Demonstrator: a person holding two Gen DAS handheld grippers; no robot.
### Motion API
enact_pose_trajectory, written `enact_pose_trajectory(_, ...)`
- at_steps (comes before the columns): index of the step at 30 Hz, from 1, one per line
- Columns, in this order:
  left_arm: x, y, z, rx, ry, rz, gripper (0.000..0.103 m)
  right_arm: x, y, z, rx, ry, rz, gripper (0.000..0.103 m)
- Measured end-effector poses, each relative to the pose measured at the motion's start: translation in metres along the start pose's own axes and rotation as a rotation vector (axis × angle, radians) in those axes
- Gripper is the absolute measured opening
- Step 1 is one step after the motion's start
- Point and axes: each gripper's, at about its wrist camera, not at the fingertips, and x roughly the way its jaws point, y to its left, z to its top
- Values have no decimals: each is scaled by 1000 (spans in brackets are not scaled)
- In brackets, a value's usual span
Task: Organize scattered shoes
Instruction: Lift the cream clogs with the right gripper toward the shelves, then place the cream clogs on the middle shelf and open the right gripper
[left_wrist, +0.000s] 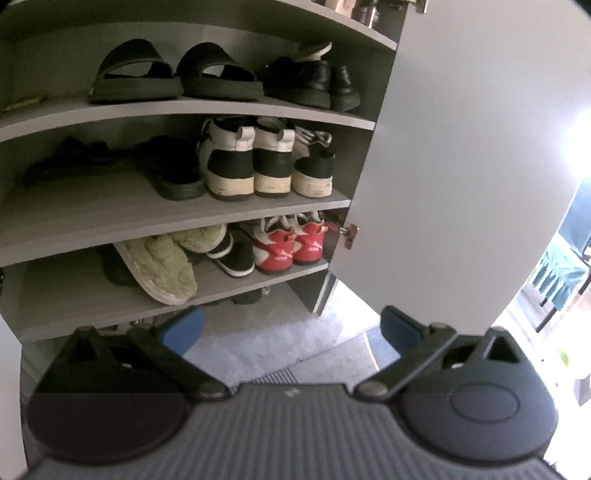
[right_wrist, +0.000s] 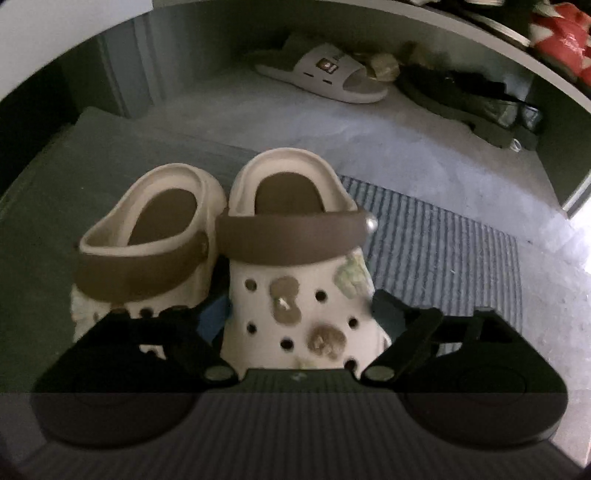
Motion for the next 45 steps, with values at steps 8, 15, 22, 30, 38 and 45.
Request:
enact_pose_trajectory(8,7,5,-4,-8,23,18,103,16,-13,0,95,13,38,100)
enact_pose_trajectory(15,16,2,-4,6,19,36,103,-18,-47,5,492,-102,78,93)
enact_pose_trajectory(22,6,-7,0,90,-118,130,103,-94,-42,21,629,-328,72,84)
enact_pose_trajectory(30,-16,-3,20,24,-215,47,103,-172,-37,66,635,-579,97,82)
enact_pose_trajectory(38,-23,-2,27,-27,-220,-4,103,-211,-30,113,567,-758,170,82)
enact_pose_trajectory(45,-44,12,40,11,-291,78,103,-200,-36,194,463,-856,140,82)
